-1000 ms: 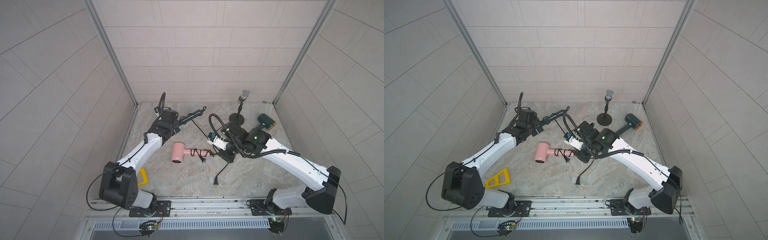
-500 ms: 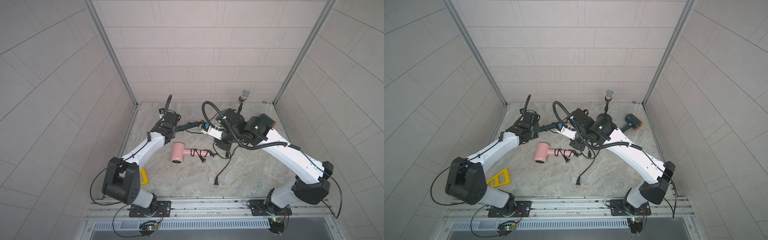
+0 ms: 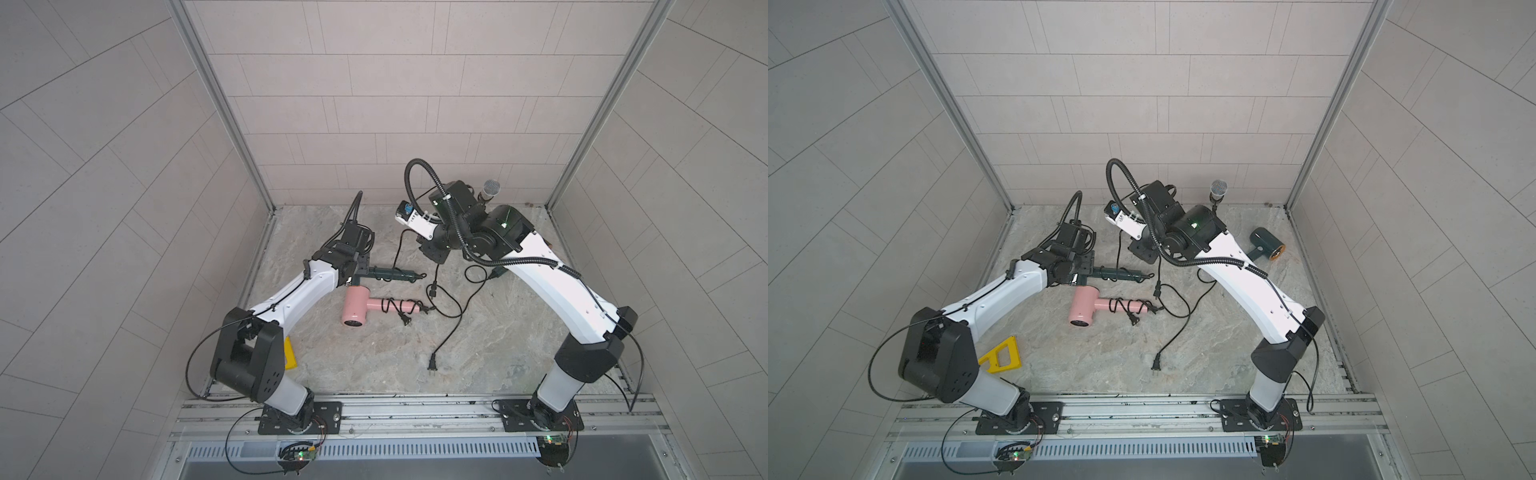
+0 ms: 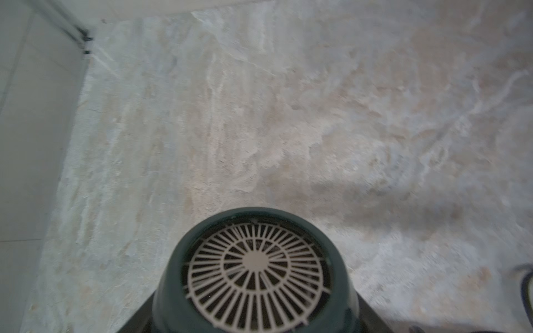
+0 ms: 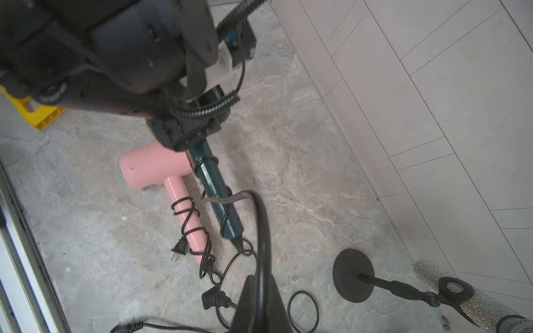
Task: Wrap the cord around the hair dryer
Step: Wrap the power cord around the hair dryer.
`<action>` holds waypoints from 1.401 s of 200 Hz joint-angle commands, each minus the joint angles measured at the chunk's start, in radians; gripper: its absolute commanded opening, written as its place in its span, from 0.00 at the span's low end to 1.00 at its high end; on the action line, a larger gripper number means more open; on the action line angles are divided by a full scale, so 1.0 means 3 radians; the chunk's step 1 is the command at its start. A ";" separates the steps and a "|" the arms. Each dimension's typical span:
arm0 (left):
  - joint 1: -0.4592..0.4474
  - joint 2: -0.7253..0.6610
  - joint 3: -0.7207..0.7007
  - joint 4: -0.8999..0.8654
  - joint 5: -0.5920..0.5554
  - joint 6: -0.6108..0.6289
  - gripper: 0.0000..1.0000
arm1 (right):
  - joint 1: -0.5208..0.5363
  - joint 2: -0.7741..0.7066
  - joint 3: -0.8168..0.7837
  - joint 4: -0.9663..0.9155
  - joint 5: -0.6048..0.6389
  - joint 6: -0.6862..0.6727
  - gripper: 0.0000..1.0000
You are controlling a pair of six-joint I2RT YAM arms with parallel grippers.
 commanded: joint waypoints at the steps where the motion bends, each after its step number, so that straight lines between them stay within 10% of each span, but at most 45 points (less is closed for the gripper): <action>1: -0.0072 -0.0069 0.0164 -0.0175 0.0699 0.0320 0.00 | -0.0138 0.0132 0.0181 0.0125 -0.0097 0.0178 0.00; 43: -0.0106 -0.0272 0.0011 -0.0096 0.2258 0.0481 0.00 | -0.0421 0.0422 0.0421 0.0153 -0.0174 0.0320 0.00; 114: -0.0111 -0.0784 -0.0271 0.0456 0.3348 0.0105 0.00 | -0.0689 0.0516 -0.0105 0.0389 -0.0460 0.0450 0.00; 195: 0.0412 -0.0915 -0.0957 0.2893 0.3347 -0.2153 0.00 | -0.0750 -0.0085 -0.1678 0.1166 -0.0931 0.0819 0.00; 280: 0.0907 -0.0936 -0.1187 0.1981 0.2326 -0.2225 0.00 | -0.0753 -0.0679 -0.2600 0.1341 -0.0893 0.1009 0.00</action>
